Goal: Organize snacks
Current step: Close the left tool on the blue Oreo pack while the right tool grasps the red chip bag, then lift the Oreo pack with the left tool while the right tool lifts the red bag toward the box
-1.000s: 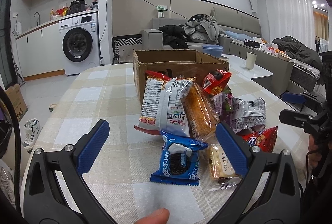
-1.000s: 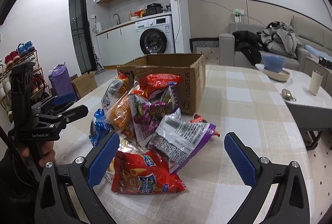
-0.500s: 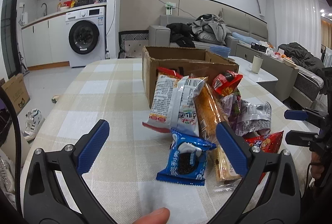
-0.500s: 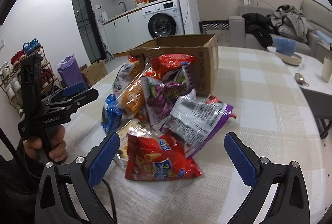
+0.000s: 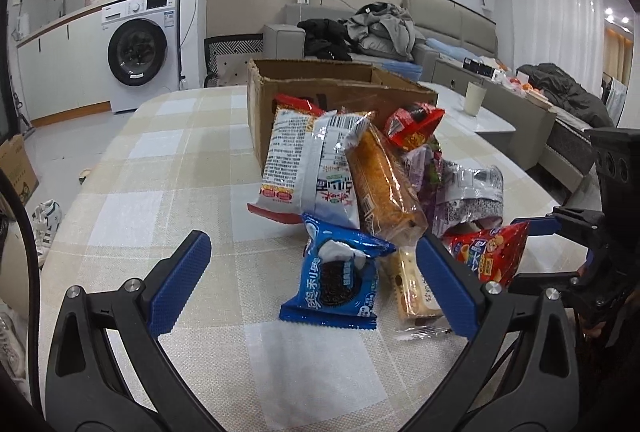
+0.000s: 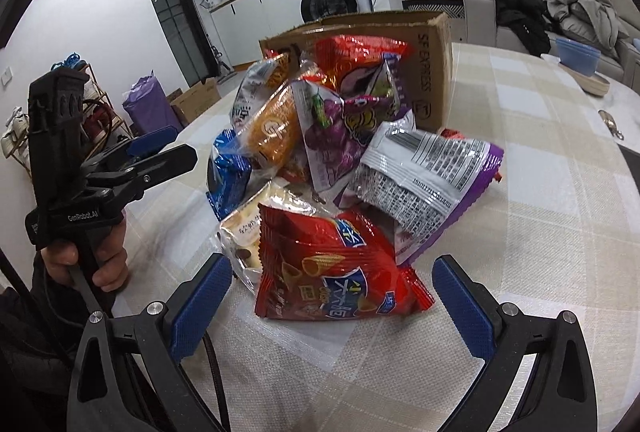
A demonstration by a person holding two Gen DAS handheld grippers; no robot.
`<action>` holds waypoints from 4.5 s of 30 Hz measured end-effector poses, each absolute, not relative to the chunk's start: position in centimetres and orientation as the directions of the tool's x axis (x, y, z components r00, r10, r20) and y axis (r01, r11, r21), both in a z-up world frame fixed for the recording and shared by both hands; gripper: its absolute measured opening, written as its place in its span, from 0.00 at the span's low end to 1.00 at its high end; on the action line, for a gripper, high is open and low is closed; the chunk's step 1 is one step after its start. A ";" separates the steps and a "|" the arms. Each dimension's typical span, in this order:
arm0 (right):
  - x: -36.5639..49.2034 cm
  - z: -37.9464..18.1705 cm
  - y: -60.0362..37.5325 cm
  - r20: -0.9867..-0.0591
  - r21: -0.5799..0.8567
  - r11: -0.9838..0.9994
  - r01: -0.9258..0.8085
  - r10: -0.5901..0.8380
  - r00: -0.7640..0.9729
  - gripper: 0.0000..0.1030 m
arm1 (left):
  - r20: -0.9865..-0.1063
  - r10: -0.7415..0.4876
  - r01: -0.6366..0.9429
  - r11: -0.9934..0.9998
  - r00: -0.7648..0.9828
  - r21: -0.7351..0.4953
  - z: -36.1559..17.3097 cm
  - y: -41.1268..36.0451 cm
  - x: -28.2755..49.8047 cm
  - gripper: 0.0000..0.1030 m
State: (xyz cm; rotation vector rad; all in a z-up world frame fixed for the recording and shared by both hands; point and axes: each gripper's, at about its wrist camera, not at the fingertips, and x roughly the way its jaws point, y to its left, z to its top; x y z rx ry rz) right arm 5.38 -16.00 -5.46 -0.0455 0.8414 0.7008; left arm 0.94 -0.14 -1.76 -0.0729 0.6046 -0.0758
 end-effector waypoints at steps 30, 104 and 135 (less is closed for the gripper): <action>6.6 -6.9 -15.4 -0.729 0.271 0.764 -0.585 0.560 0.394 0.85 | -0.737 -0.169 0.137 0.985 0.654 -0.104 -5.2 -3.1 7.0 0.42; 7.4 2.0 -20.1 -0.398 0.252 0.757 -0.602 0.649 0.649 0.53 | -0.534 -0.147 0.080 0.986 0.833 -0.147 4.1 1.0 1.8 0.41; 13.6 5.7 -18.8 -0.316 0.238 0.767 -0.596 0.641 0.699 0.53 | -0.499 -0.076 0.024 0.994 0.863 -0.110 9.3 0.5 10.1 0.41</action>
